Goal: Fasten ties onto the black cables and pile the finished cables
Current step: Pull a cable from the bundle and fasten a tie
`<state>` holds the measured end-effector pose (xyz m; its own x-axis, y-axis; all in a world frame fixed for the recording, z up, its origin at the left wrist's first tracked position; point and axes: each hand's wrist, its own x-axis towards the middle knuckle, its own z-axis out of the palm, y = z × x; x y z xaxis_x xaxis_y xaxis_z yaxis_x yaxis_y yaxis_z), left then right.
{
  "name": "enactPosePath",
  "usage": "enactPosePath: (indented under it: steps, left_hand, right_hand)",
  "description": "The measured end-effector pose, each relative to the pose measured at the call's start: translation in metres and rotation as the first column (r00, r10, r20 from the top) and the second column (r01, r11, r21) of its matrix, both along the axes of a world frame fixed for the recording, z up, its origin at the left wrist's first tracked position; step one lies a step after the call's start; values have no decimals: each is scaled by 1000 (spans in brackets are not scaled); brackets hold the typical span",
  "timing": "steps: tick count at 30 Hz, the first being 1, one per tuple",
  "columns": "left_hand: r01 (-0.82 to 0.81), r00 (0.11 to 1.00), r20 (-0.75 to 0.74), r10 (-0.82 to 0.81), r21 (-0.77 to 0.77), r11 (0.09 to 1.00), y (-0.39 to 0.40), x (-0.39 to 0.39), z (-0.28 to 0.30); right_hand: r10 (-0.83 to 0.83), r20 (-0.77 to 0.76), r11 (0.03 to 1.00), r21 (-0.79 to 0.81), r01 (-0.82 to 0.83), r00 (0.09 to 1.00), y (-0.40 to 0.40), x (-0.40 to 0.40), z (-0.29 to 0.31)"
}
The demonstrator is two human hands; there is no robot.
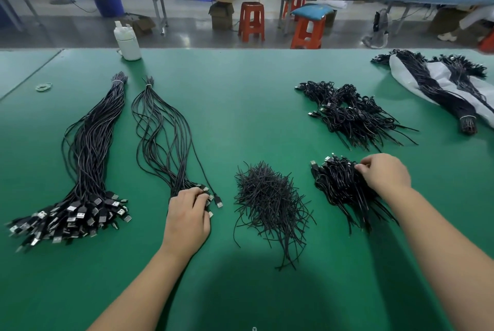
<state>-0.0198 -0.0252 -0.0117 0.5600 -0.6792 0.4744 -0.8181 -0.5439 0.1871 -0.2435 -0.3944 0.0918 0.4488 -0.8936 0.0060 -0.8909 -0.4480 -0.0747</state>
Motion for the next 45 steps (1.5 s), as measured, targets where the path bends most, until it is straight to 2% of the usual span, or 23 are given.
enactPosePath:
  steps: [1, 3, 6, 9, 11, 13, 17, 23, 32, 34, 39, 45]
  left_hand:
    - [-4, 1000, 2, 4, 2, 1000, 1, 0, 0]
    - [-19, 1000, 1, 19, 16, 1000, 1, -1, 0]
    - [-59, 998, -35, 61, 46, 997, 2, -1, 1]
    - [-84, 992, -83, 92, 92, 992, 2, -1, 2]
    - [-86, 990, -99, 97, 111, 990, 2, -2, 3]
    - [-95, 990, -95, 104, 96, 991, 2, -4, 4]
    - [-132, 988, -73, 138, 77, 988, 0, -2, 2]
    - [-80, 996, -25, 91, 293, 953, -4, 0, -4]
    - [-232, 971, -27, 238, 148, 961, -4, -2, -1]
    - [-191, 979, -34, 200, 183, 964, -7, -2, 2]
    - [92, 990, -132, -40, 416, 905, -28, 7, 12]
    - [52, 999, -14, -50, 368, 928, -28, 15, 21]
  right_hand:
    - [47, 35, 995, -92, -44, 998, 3, 1, 0]
    - [176, 230, 973, -188, -134, 957, 16, 7, -2]
    - [300, 454, 954, -125, -274, 839, 52, 20, -14]
    - [254, 540, 940, 56, -336, 802, 91, 31, -45]
    - [217, 537, 933, 131, -336, 815, 111, 31, -70]
    - [222, 530, 937, 115, -328, 818, 124, 26, -92]
    - [197, 608, 951, 74, -301, 769, 128, 20, -108]
    - [173, 613, 953, 94, -289, 771, 126, 23, -110]
    - [167, 613, 956, 92, -280, 772, 126, 22, -110]
    - [162, 611, 956, 97, -276, 775, 126, 22, -110]
    - [164, 605, 957, 95, -276, 779, 127, 23, -109]
    - [160, 601, 958, 97, -271, 783, 127, 23, -109]
